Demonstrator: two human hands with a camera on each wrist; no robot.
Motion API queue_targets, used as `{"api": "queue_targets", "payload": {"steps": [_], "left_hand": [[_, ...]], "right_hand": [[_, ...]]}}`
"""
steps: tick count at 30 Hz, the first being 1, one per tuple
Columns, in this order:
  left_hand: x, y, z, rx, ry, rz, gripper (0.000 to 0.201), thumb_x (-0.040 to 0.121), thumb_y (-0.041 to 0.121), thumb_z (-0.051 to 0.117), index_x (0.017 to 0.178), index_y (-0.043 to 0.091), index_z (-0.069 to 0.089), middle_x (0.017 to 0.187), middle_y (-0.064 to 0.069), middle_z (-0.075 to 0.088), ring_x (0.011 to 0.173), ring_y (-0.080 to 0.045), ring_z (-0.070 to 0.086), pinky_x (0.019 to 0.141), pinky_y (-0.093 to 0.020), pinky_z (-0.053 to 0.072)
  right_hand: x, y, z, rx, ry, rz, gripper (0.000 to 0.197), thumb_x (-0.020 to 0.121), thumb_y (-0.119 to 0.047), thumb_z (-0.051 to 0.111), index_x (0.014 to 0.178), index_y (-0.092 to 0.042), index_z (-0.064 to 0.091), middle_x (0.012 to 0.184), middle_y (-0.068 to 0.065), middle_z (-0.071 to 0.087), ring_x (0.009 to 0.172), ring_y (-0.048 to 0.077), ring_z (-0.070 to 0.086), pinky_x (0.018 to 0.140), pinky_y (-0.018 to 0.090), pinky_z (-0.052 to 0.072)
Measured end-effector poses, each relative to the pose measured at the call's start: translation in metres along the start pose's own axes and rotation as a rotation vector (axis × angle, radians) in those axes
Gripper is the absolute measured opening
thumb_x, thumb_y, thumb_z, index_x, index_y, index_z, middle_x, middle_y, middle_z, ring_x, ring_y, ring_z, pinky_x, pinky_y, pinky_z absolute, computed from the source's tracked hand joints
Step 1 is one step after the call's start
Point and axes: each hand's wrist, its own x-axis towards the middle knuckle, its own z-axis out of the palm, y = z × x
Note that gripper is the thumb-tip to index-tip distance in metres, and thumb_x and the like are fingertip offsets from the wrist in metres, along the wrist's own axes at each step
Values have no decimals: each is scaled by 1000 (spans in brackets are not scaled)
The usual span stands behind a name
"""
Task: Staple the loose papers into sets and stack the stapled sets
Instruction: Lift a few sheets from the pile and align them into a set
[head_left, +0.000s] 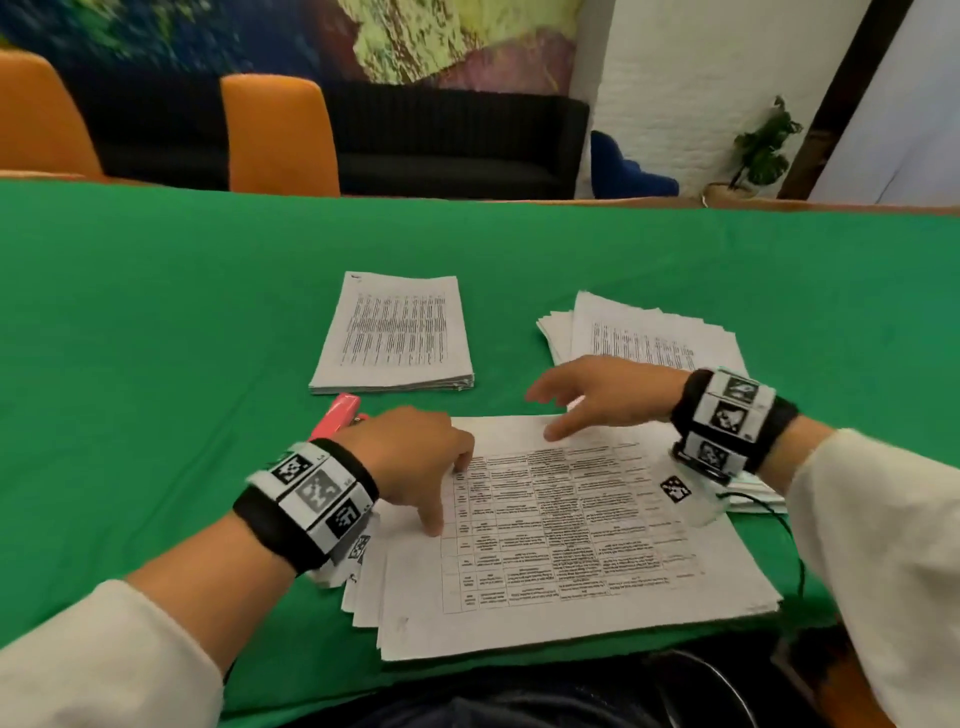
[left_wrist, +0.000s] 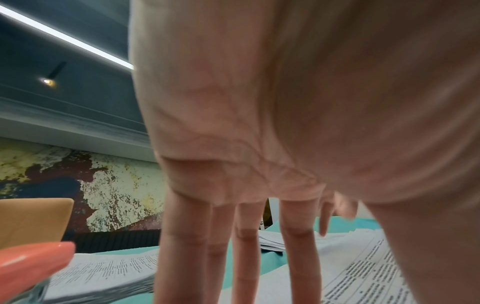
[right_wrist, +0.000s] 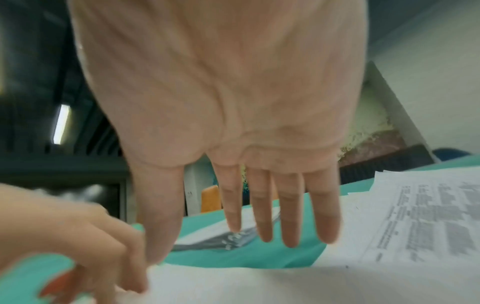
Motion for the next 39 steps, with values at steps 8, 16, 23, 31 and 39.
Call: {"api": "queue_targets", "payload": {"steps": [8, 16, 23, 31, 39], "left_hand": [[6, -4, -4, 13, 19, 38, 65, 75, 49, 89, 130, 33, 57, 122, 9, 58, 117, -19, 54, 80, -37, 28], [8, -50, 11, -397, 247, 4, 39, 85, 55, 79, 117, 36, 67, 113, 20, 62, 106, -6, 60, 94, -31, 50], [9, -115, 30, -262, 302, -341, 57, 88, 40, 76, 140, 38, 52, 124, 2, 65, 95, -18, 64, 78, -33, 53], [-3, -159, 32, -159, 200, -557, 35, 90, 34, 75, 122, 23, 67, 108, -1, 71, 84, -20, 67, 83, -36, 58], [-34, -122, -7, -1845, 653, 311, 84, 68, 68, 84, 133, 17, 65, 135, -14, 68, 112, -25, 69, 93, -40, 58]], "right_hand": [[65, -20, 3, -270, -124, 162, 86, 72, -59, 87, 144, -29, 50, 123, -4, 57, 108, 19, 54, 97, 35, 47], [50, -13, 5, -223, -65, 86, 25, 80, -42, 86, 98, -29, 73, 96, -9, 74, 89, 17, 69, 78, 31, 55], [7, 1, -8, -13, 127, 54, 25, 83, -32, 86, 104, -25, 74, 97, -8, 74, 89, 15, 69, 86, 35, 57], [-24, 9, -22, 597, 300, -110, 30, 76, -19, 87, 104, -12, 77, 99, 9, 80, 88, 33, 77, 85, 47, 63], [-10, -13, 7, 1213, 650, -296, 37, 82, -15, 77, 118, -7, 72, 115, 11, 78, 102, 33, 75, 84, 43, 61]]}}
